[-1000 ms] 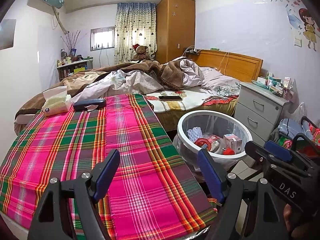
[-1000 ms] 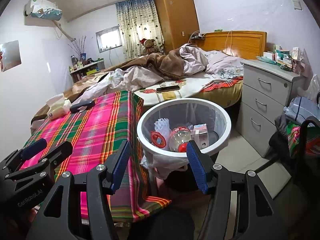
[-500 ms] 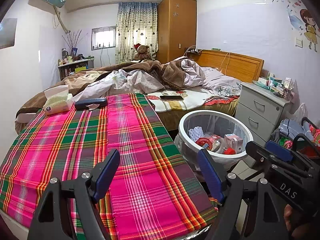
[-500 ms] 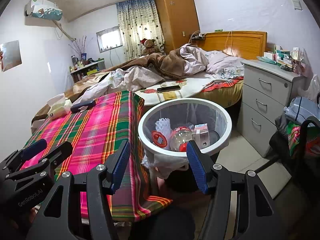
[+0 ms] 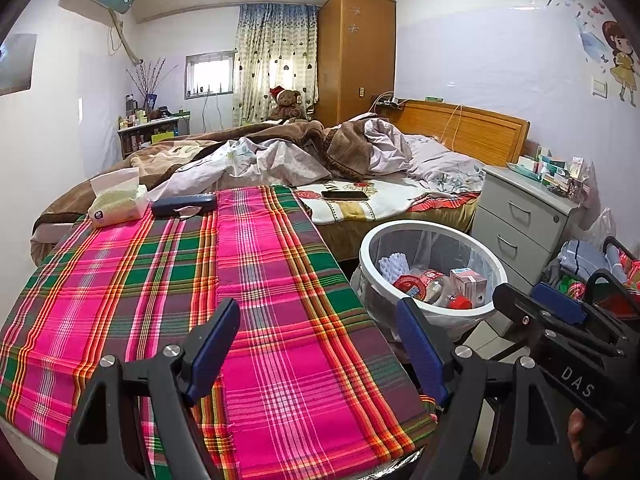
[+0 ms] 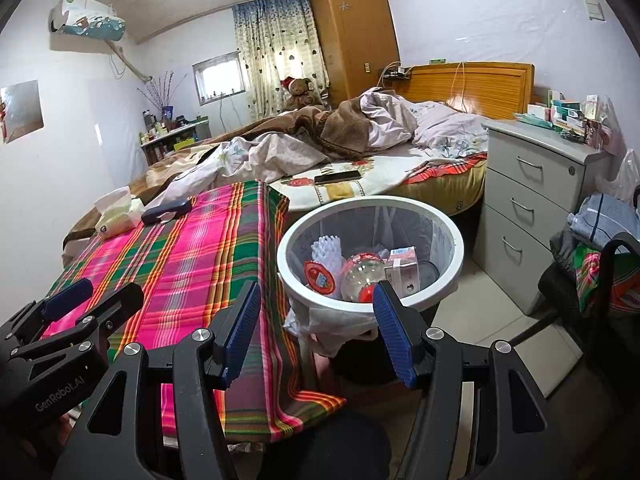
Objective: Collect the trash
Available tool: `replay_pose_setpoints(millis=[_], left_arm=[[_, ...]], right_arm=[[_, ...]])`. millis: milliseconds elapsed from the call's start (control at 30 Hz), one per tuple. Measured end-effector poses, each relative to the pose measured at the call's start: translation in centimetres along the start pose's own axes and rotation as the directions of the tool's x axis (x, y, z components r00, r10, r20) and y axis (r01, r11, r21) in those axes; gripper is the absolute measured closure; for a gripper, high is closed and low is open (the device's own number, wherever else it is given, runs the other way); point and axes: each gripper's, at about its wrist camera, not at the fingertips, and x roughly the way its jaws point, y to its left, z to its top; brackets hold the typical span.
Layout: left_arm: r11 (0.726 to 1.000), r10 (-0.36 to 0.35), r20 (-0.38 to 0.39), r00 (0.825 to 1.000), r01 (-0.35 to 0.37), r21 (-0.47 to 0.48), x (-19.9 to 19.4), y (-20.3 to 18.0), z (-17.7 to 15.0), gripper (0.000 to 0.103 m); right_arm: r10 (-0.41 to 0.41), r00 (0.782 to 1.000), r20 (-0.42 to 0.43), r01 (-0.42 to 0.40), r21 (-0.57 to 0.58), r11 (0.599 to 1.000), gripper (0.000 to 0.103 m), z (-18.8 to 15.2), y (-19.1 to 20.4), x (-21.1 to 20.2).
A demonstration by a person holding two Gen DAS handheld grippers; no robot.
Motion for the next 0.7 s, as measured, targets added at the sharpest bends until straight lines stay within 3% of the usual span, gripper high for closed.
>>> replay_pose_setpoints(millis=[700], left_arm=[[1.000,0.001,-0.005,1.000,-0.001,-0.005,-0.15,-0.26,-0.04,0.022]], right_arm=[[0.001,1.000,-0.003,-0.001,0.002,1.000,0.043,-0.01,-0.04,-0.02]])
